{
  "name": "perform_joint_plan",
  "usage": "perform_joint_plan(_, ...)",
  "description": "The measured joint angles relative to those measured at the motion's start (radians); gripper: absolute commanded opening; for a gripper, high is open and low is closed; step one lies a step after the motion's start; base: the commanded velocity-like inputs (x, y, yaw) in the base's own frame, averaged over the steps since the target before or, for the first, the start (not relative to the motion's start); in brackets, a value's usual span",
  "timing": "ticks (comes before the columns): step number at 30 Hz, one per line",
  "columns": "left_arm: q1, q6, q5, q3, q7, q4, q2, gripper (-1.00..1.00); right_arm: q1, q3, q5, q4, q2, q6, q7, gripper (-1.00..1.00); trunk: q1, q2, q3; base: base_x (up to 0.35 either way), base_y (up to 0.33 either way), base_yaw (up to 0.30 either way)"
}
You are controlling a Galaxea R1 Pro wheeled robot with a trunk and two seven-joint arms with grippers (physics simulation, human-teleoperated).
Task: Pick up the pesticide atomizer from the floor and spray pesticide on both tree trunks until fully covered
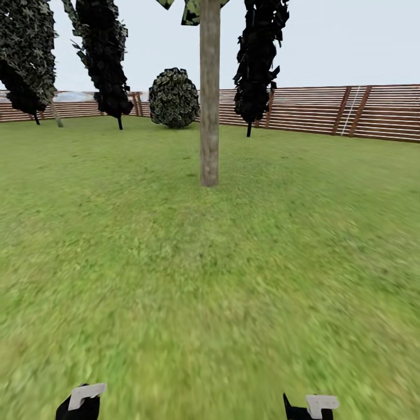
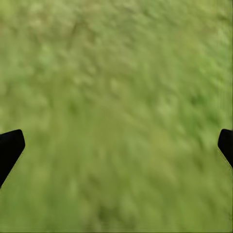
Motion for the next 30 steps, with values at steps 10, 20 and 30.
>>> perform_joint_plan(10, 0.0, 0.001, -0.004, -0.004, -0.001, 0.0, -0.003, -1.0, 0.0, 0.002, 0.002, 0.003, -0.001, 0.0, 0.004, 1.0, 0.0, 0.0, 0.0, 0.338, 0.0, -0.002)
perform_joint_plan(20, 0.0, 0.001, 0.0, -0.002, -0.001, -0.002, -0.003, -1.0, 0.0, 0.002, 0.002, 0.005, -0.001, 0.0, 0.004, 1.0, 0.0, 0.0, 0.0, 0.339, 0.0, 0.0)
perform_joint_plan(30, 0.0, 0.001, 0.001, -0.003, 0.0, -0.003, -0.003, -1.0, 0.0, 0.004, 0.003, 0.004, 0.0, 0.0, 0.004, 1.0, 0.0, 0.0, 0.0, 0.338, 0.0, 0.0)
